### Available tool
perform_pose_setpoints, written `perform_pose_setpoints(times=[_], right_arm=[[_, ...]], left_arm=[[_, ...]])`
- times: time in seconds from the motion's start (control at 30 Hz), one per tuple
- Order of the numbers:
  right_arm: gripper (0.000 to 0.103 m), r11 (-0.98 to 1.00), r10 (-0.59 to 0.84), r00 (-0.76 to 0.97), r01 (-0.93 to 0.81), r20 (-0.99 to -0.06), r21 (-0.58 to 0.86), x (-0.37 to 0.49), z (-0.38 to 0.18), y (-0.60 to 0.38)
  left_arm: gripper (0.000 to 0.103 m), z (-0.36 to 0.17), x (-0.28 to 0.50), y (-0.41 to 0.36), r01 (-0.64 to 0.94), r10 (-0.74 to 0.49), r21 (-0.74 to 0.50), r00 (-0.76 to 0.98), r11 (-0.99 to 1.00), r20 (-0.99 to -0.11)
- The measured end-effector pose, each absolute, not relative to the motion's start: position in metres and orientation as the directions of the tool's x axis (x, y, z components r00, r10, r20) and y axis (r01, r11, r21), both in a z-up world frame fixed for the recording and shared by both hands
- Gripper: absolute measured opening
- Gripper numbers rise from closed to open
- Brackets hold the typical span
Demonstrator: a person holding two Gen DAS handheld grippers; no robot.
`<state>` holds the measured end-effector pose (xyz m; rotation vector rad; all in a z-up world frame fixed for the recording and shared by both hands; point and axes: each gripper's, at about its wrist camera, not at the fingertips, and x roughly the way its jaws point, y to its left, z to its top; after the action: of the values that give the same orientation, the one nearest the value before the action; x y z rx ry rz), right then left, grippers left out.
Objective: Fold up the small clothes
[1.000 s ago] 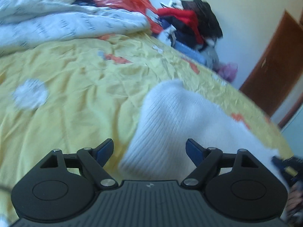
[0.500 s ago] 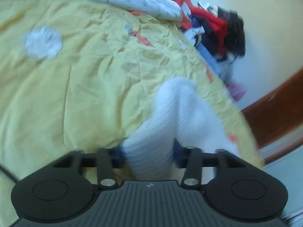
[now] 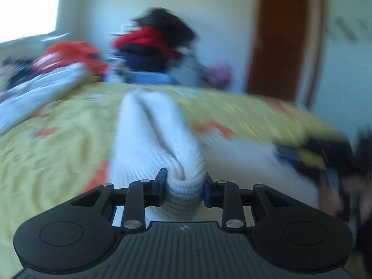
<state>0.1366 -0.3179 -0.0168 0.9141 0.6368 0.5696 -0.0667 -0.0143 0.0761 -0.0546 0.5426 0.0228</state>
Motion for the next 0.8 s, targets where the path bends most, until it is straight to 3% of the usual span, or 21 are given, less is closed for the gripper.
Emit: perform_pose_setpoints(times=[0.17,0.3,0.37,0.4,0.43,0.5,0.57,0.7,0.8], right_arm=[[0.029,0.490,0.689,0.679,-0.178,-0.254,0.853,0.135,-0.017,-0.319],[0.029,0.531,0.679,0.665,-0.153,-0.311,0.833,0.137,-0.010,-0.313],[0.039,0.601,0.654,0.633,-0.102,-0.414,0.793,0.139,0.007,-0.303],[0.051,0.600,0.664,0.621,-0.109,-0.417,0.792,0.137,0.018,-0.297],[0.070,0.577,0.691,0.606,-0.136,-0.394,0.805,0.134,0.028,-0.290],[0.092,0.491,0.785,0.534,-0.226,-0.315,0.841,0.130,0.045,-0.271],[0.094,0.461,0.845,0.418,-0.256,-0.333,0.850,0.135,0.051,-0.244],[0.090,0.549,0.826,0.293,-0.229,-0.481,0.804,0.155,0.038,-0.199],[0.094,0.540,0.838,0.250,-0.248,-0.485,0.804,0.167,0.036,-0.175]], left_arm=[[0.029,0.054,-0.067,-0.049,0.056,0.010,0.122,0.874,0.991,-0.486],[0.029,0.055,-0.068,-0.042,0.066,0.005,0.129,0.874,0.990,-0.485],[0.029,0.055,-0.072,-0.040,0.057,0.012,0.129,0.877,0.990,-0.480],[0.029,0.055,-0.073,-0.040,0.053,0.014,0.127,0.879,0.990,-0.477],[0.029,0.055,-0.074,-0.038,0.051,0.016,0.128,0.880,0.990,-0.474],[0.029,0.055,-0.075,-0.039,0.050,0.022,0.141,0.883,0.989,-0.469],[0.029,0.054,-0.076,-0.042,0.052,0.025,0.152,0.884,0.987,-0.466],[0.029,0.055,-0.082,-0.042,0.058,0.019,0.154,0.888,0.986,-0.459],[0.029,0.055,-0.085,-0.037,0.063,0.007,0.138,0.890,0.988,-0.456]])
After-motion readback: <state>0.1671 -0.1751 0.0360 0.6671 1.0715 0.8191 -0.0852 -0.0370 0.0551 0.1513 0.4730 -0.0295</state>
